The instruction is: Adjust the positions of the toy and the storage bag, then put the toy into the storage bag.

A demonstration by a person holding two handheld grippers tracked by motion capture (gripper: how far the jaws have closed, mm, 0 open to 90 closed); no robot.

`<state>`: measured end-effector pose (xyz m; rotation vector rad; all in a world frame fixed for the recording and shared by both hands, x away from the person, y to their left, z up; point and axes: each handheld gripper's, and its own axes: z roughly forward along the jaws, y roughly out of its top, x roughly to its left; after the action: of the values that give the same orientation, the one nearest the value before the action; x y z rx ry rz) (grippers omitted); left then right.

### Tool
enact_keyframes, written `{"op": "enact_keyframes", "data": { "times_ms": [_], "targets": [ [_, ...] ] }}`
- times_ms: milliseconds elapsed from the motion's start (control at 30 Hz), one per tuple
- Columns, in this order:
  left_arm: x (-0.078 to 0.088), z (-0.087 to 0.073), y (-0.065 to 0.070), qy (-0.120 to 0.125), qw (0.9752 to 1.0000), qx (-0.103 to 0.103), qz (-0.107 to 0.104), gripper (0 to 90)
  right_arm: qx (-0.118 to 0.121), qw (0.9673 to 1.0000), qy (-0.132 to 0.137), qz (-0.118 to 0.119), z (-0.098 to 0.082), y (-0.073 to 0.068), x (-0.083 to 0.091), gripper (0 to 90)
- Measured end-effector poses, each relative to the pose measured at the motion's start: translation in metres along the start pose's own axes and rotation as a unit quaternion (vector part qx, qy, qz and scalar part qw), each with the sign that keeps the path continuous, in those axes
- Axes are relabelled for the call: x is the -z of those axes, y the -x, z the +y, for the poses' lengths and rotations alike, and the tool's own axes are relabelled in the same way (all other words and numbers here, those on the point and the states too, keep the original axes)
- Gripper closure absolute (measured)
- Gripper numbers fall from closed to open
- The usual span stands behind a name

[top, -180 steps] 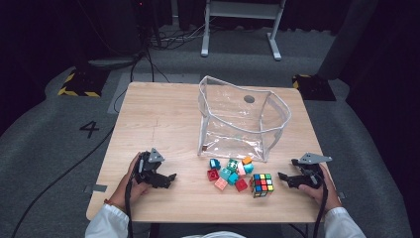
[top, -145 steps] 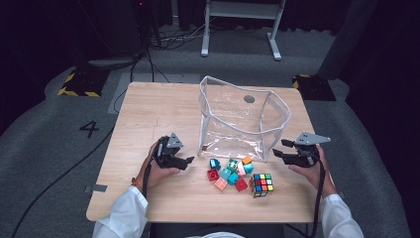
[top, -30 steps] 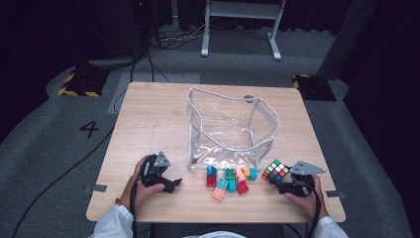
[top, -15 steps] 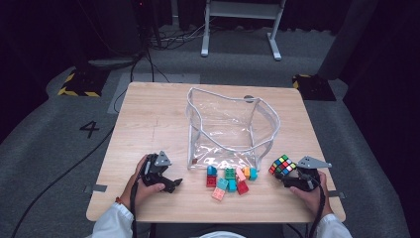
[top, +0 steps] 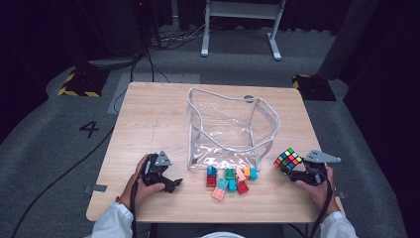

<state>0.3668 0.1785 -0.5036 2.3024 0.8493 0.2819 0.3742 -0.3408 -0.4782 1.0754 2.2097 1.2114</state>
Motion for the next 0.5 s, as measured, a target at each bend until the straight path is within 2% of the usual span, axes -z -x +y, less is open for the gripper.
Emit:
{"op": "enact_keyframes", "data": {
  "times_ms": [67,233,267,300,333,367,400,433,467,500],
  "targets": [
    [0.000,0.000,0.000,0.001,1.0000,0.000,-0.002,0.4,0.001,0.9999,0.013,0.003,0.009,0.006,0.004,33.0],
    [0.000,0.001,0.000,0.000,1.0000,0.000,-0.002,0.4,0.005,0.9997,0.026,0.000,0.027,0.015,0.013,33.0],
    [0.000,0.001,0.000,-0.001,1.0000,0.001,-0.003,0.4,0.007,0.9991,0.041,0.003,0.039,0.020,0.020,33.0],
    [0.000,0.001,0.000,-0.001,1.0000,0.001,-0.003,0.4,0.007,0.9991,0.041,0.003,0.039,0.020,0.020,33.0],
    [0.000,0.001,0.000,-0.001,1.0000,0.000,-0.001,0.4,0.016,0.9987,0.049,0.003,0.050,0.023,0.025,33.0],
    [0.000,0.001,0.000,-0.001,1.0000,0.000,-0.001,0.4,0.016,0.9987,0.049,0.003,0.050,0.023,0.025,33.0],
    [0.000,0.001,-0.001,0.000,1.0000,-0.003,0.001,0.4,0.023,0.9983,0.054,-0.002,0.061,0.025,0.029,33.0],
    [0.000,0.001,-0.001,0.000,1.0000,-0.003,0.001,0.4,0.023,0.9983,0.054,-0.002,0.061,0.025,0.029,33.0],
    [-0.001,0.001,-0.001,0.001,1.0000,-0.001,-0.005,0.4,0.026,0.9979,0.059,0.005,0.076,0.028,0.034,33.0],
    [-0.002,0.001,0.000,0.001,1.0000,0.001,-0.007,0.4,0.027,0.9976,0.063,0.005,0.081,0.029,0.035,33.0]
  ]
}}
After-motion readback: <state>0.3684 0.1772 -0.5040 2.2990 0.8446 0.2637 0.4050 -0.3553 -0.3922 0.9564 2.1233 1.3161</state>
